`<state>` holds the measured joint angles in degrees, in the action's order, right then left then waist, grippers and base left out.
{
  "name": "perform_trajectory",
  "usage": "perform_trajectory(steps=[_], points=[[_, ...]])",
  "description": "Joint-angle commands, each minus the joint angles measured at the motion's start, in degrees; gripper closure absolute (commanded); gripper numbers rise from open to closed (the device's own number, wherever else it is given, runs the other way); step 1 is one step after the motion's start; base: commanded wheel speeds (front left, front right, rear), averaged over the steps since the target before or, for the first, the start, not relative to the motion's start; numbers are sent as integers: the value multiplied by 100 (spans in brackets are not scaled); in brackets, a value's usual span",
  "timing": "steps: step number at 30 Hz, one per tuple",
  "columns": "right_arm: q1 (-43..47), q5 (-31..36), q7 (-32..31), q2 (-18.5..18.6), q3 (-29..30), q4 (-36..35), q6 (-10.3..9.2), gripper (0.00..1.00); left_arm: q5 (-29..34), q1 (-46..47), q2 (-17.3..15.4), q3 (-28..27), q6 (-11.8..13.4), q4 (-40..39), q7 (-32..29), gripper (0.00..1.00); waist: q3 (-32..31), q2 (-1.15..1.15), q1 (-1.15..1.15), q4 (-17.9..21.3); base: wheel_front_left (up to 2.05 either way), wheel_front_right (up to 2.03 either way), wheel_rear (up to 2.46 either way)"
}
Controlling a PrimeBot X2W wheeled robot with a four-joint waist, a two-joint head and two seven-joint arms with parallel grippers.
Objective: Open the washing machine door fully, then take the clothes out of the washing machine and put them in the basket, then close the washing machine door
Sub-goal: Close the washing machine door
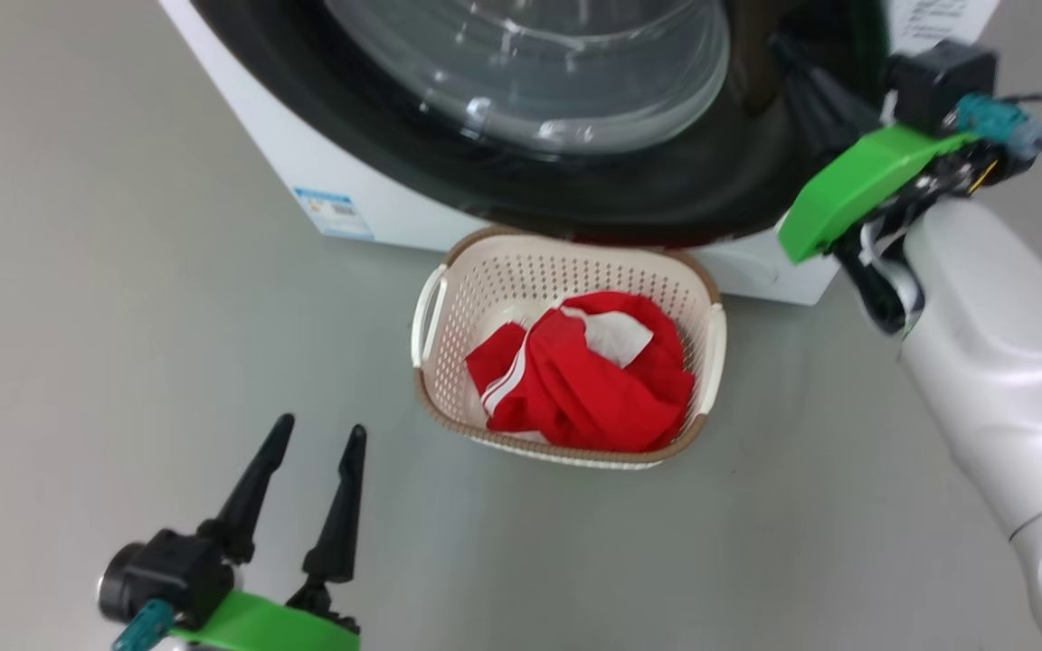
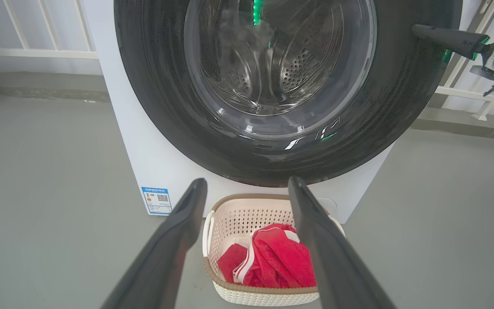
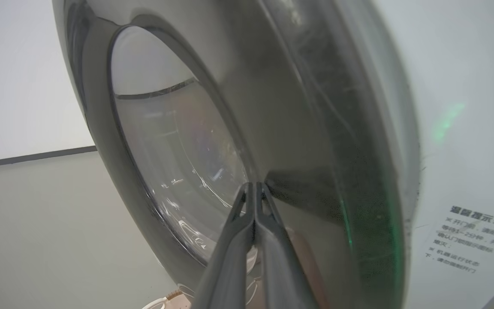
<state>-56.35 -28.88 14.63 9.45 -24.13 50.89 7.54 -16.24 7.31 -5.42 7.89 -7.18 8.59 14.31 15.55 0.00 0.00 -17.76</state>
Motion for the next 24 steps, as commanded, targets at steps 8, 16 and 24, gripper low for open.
perform_trajectory(steps=[8, 16, 24], points=[[-768, -162, 37, 6, 320, 329, -5, 100, -62, 472, -71, 169, -31, -9, 69, 0, 419, 0, 0, -241, 0, 0, 0], [-1246, 553, 37, 34, 1514, 770, -5, 100, -247, 667, -93, 567, -31, 154, 69, 0, 525, 0, 0, -306, 0, 0, 0], [-939, 1145, 37, -446, 2049, 500, -5, 100, -415, 669, -206, 650, -31, 208, 69, 0, 433, 0, 0, -106, 0, 0, 0]])
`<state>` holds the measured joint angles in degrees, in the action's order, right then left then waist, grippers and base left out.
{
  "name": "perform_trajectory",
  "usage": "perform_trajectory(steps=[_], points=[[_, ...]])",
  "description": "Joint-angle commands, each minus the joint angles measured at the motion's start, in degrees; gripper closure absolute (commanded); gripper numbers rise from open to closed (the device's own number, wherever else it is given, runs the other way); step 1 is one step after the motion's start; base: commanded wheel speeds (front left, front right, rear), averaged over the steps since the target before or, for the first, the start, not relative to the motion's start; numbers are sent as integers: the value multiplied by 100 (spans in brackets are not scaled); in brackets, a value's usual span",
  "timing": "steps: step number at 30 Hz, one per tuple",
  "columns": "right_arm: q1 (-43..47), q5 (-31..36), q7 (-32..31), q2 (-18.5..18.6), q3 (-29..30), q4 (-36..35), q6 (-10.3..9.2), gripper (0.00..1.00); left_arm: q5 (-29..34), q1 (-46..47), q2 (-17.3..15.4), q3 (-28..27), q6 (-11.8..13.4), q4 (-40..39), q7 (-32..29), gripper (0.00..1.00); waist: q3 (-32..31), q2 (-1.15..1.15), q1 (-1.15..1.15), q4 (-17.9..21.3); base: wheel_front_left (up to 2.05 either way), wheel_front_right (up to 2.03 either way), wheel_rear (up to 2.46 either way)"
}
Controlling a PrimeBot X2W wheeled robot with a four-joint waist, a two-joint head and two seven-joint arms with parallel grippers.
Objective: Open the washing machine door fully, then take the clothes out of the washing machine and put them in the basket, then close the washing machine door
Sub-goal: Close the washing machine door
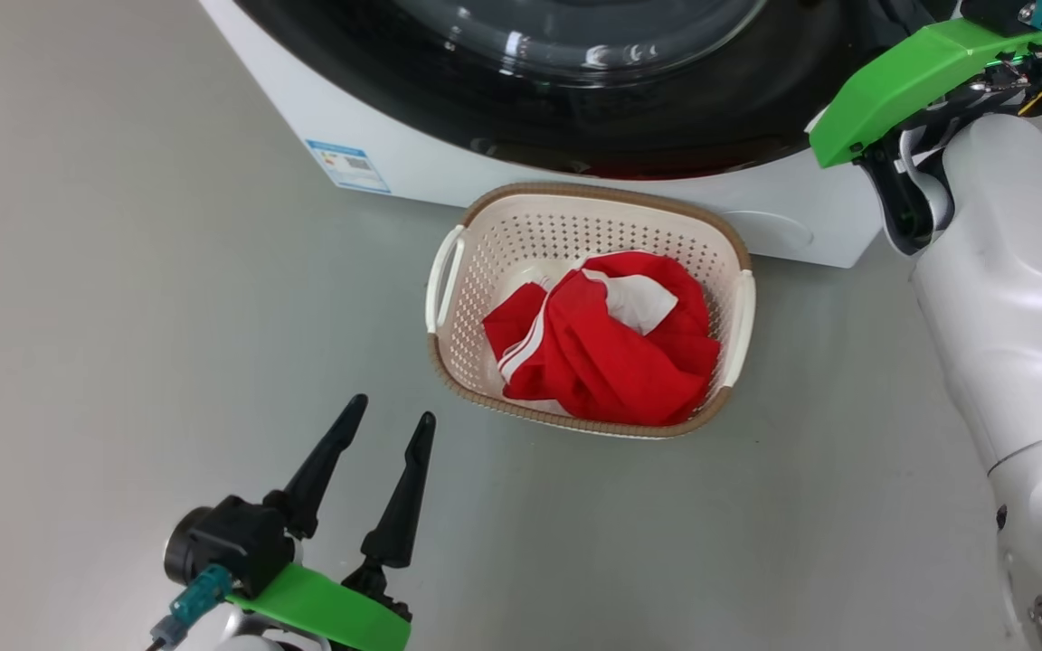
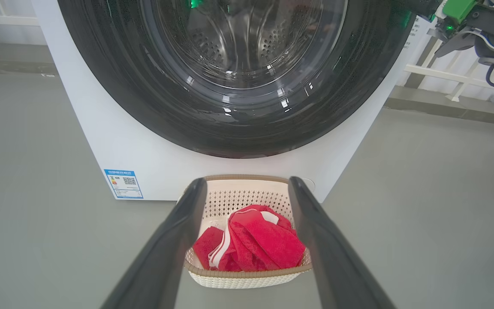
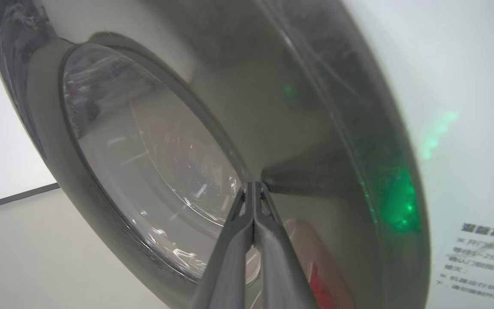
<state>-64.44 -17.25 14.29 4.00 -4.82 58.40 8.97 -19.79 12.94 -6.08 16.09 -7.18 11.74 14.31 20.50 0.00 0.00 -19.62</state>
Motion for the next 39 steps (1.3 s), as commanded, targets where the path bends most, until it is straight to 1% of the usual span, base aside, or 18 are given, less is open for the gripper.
perform_trajectory(steps=[1, 2, 3, 8, 10, 11, 14, 18, 23, 30, 34, 39], points=[[-15, -1, 71, 44, 111, -346, -148, 100, -108, 98, -157, -173, -31, -113, 69, 0, -101, 0, 0, 136, 0, 0, 0], [116, 0, 71, -2, 102, -451, -148, 65, -148, 87, -170, -183, -31, -125, 69, 0, -148, 0, 0, 196, 0, 0, 0], [262, -11, 71, -38, 89, -550, -148, 0, -178, 73, -185, -201, -31, -133, 69, 0, -201, 0, 0, 257, 0, 0, 0], [1120, 104, 71, -104, 89, -1126, -148, 0, -192, -11, -258, -373, -31, -185, 69, 0, -510, 0, 0, 612, 0, 0, 0], [1485, -11, 71, -108, -3, -1354, -148, 0, -148, -54, -247, -466, -31, -200, 69, 0, -623, 0, 0, 750, 0, 0, 0], [1485, -11, 71, -108, -3, -1354, -148, 0, -148, -54, -247, -466, -31, -200, 69, 0, -623, 0, 0, 750, 0, 0, 0], [1987, -115, 71, -110, -116, -1617, -148, 0, -61, -118, -218, -584, -31, -211, 69, 0, -784, 0, 0, 934, 0, 0, 0], [2554, -154, 71, -111, -28, -1825, -148, 0, 113, -233, -157, -799, -31, -149, 69, 0, -1006, 0, 0, 1142, 0, 0, 0], [3210, -116, 71, -112, 86, -2159, -148, 0, 167, -425, -10, -1176, -31, -189, 69, 0, -1282, 0, 0, 1381, 0, 0, 0], [4352, 81, 71, -112, 282, -3069, -148, 0, 216, -724, 95, -1447, -31, -232, 69, 0, -1653, 0, 0, 1595, 0, 0, 0], [4899, 216, 71, -112, 452, -3650, -148, 0, 323, -869, 64, -1450, -31, -272, 69, 0, -1821, 0, 0, 1677, 0, 0, 0], [5496, 334, 71, -112, 532, -4315, -148, 0, 383, -1071, 13, -1568, -31, -333, 69, 0, -2014, 0, 0, 1790, 0, 0, 0]])
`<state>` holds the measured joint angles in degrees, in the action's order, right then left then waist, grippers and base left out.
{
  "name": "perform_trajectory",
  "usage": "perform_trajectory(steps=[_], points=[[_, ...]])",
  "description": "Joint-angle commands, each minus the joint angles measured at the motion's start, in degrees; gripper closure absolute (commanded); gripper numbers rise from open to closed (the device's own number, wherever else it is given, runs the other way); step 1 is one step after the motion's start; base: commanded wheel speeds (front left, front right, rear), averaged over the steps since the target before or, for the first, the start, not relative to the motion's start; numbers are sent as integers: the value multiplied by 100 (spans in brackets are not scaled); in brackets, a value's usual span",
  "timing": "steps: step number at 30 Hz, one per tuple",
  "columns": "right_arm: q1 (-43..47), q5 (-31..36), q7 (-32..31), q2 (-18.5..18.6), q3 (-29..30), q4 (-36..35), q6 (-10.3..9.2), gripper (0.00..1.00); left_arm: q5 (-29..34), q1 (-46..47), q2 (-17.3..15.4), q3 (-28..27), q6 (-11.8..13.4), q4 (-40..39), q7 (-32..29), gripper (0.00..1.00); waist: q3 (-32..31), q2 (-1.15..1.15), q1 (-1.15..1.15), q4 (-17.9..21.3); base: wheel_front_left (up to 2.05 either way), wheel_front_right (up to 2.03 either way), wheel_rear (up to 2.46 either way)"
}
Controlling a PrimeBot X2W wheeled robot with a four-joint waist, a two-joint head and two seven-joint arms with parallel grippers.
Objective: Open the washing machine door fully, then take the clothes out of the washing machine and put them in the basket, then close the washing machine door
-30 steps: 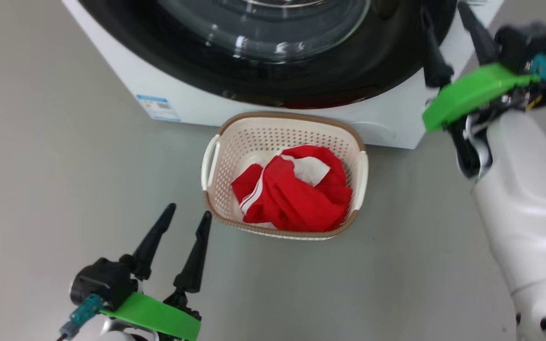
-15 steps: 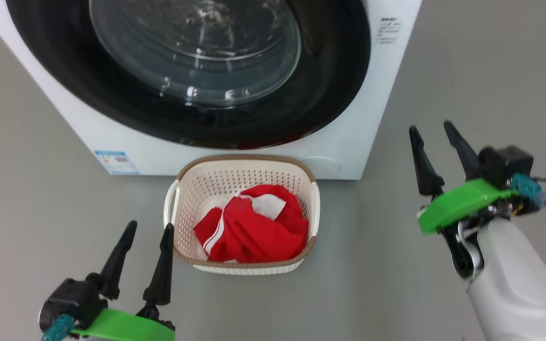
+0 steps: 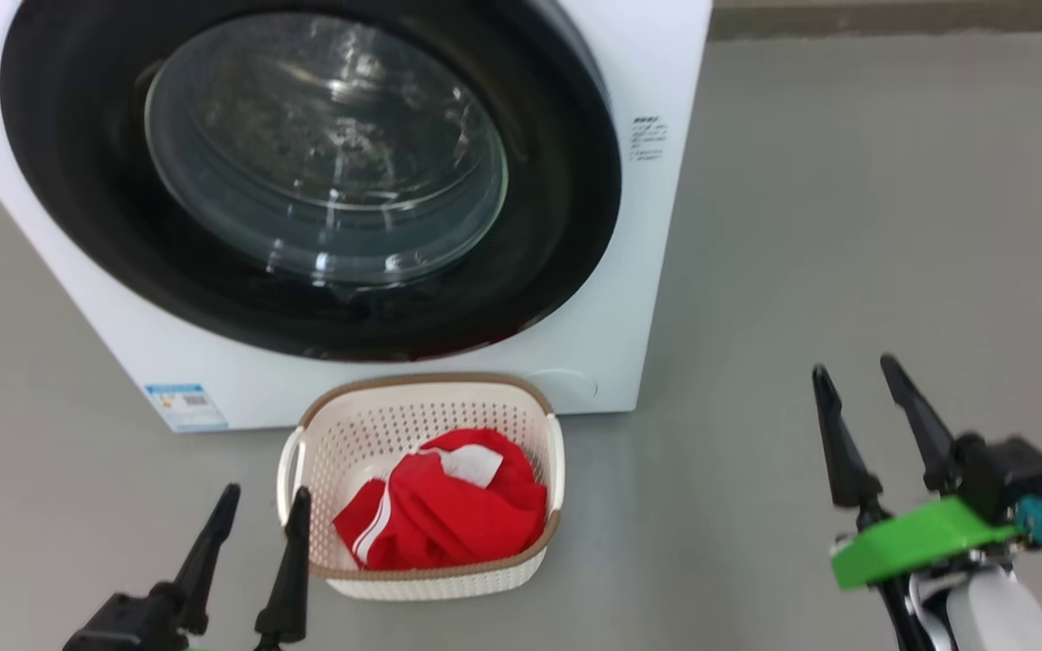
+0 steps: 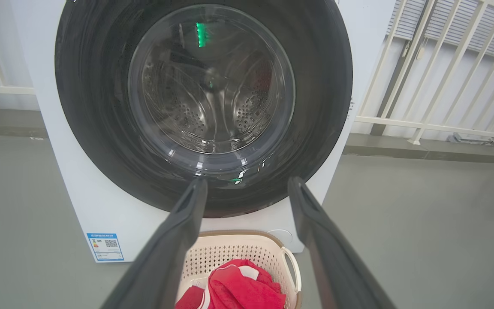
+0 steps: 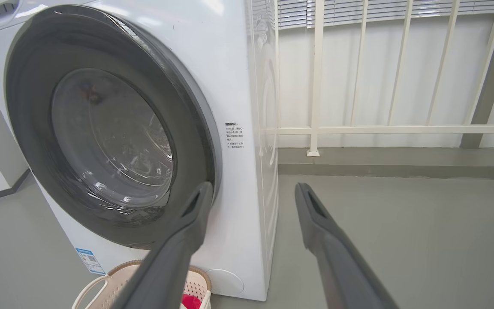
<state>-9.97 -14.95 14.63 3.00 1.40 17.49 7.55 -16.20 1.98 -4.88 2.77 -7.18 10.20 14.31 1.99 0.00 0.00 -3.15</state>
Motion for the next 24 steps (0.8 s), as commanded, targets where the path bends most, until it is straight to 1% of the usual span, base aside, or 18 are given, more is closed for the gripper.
perform_trajectory(steps=[1, 7, 10, 15, 24], points=[[151, 128, 37, -12, -84, -315, -6, 0, 18, -10, -103, -264, -31, -209, 69, 0, -191, 0, 0, 157, 0, 0, 0], [651, 221, 37, -12, 46, -852, -6, 0, 21, -248, -124, -312, -31, -427, 69, 0, -330, 0, 0, 214, 0, 0, 0], [866, 222, 37, -12, 137, -1006, -6, 0, 32, -353, -137, -336, -31, -485, 69, 0, -389, 0, 0, 234, 0, 0, 0], [1097, 233, 37, -12, 199, -1088, -6, 0, 65, -445, -104, -404, -31, -463, 69, 0, -454, 0, 0, 225, 0, 0, 0], [1172, 202, 37, -13, 220, -1077, -6, 0, 79, -485, -96, -412, -31, -420, 69, 0, -498, 0, 0, 216, 0, 0, 0]])
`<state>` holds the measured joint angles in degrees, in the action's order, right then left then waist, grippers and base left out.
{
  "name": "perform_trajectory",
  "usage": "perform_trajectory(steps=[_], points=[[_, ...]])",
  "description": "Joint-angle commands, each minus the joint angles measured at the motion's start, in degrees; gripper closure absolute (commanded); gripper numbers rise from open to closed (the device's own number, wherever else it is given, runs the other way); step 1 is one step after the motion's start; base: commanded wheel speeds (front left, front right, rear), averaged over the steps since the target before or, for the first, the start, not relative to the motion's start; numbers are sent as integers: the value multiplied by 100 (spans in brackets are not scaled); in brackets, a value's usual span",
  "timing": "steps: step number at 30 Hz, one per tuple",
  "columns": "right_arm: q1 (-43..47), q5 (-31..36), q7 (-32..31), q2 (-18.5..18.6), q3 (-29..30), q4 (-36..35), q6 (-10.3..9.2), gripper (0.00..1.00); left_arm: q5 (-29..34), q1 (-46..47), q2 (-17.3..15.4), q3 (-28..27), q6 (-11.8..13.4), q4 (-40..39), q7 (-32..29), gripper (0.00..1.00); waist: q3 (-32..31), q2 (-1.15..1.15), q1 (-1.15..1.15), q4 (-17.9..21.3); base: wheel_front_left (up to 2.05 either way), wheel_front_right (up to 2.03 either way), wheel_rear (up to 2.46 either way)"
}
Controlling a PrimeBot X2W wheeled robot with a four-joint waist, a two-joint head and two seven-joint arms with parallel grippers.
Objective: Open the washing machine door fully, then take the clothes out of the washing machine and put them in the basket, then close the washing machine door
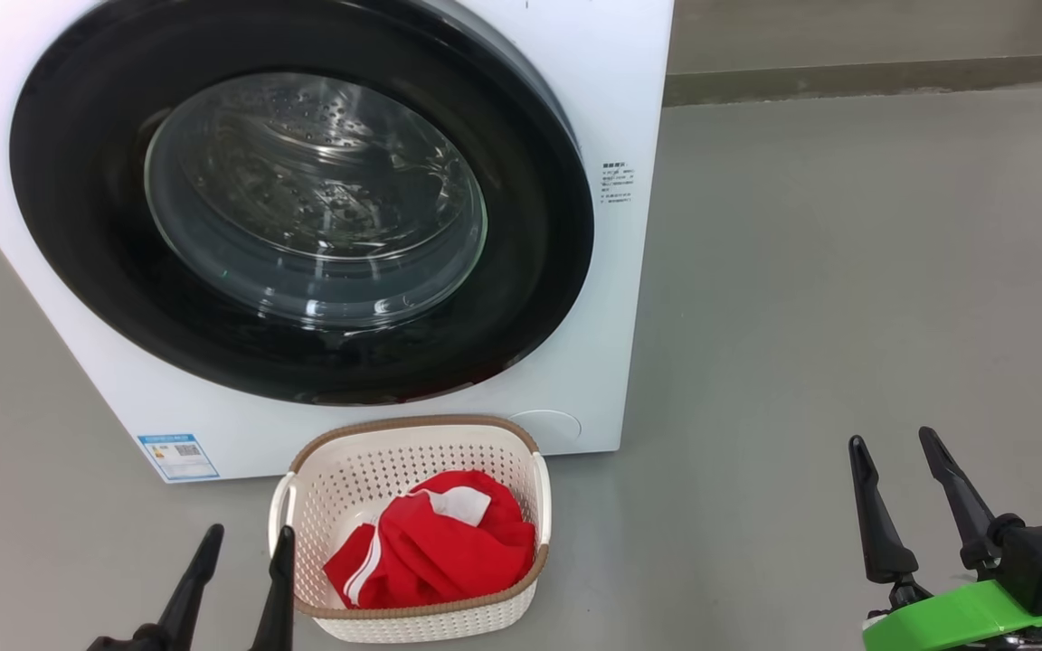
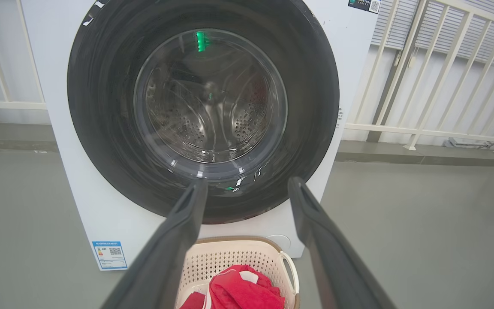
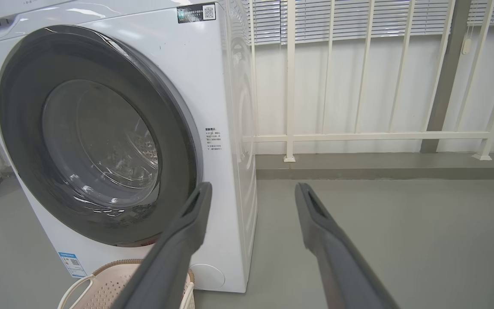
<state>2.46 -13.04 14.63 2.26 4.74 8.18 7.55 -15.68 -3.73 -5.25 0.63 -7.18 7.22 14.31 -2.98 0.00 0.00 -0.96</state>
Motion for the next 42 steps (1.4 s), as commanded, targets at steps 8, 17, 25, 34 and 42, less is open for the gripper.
perform_trajectory(steps=[8, 17, 25, 34, 42], points=[[0, -9, -2, -19, -25, 78, 0, 100, -168, -16, 25, 154, 5, 162, -12, 100, -18, 0, 0, -34, 0, 0, 0], [-27, -477, -136, -55, -6, 236, 0, 100, -613, 20, 81, 116, 6, 306, -139, 100, -12, 0, -12, -26, 0, 0, 0], [-90, -1048, -281, -46, 2, 260, -1, 100, -1152, 99, 93, 52, 4, 339, -288, 100, 26, 0, 0, -17, 0, 0, 0], [-153, -1615, -431, -37, 16, 286, -1, 100, -1688, 174, 104, -12, 1, 369, -437, 100, 50, 0, 0, -8, 0, 0, 0], [-203, -2058, -549, -30, 27, 307, -2, 100, -2107, 232, 113, -62, -1, 391, -553, 100, 69, 0, 0, 0, 0, 0, 0]])
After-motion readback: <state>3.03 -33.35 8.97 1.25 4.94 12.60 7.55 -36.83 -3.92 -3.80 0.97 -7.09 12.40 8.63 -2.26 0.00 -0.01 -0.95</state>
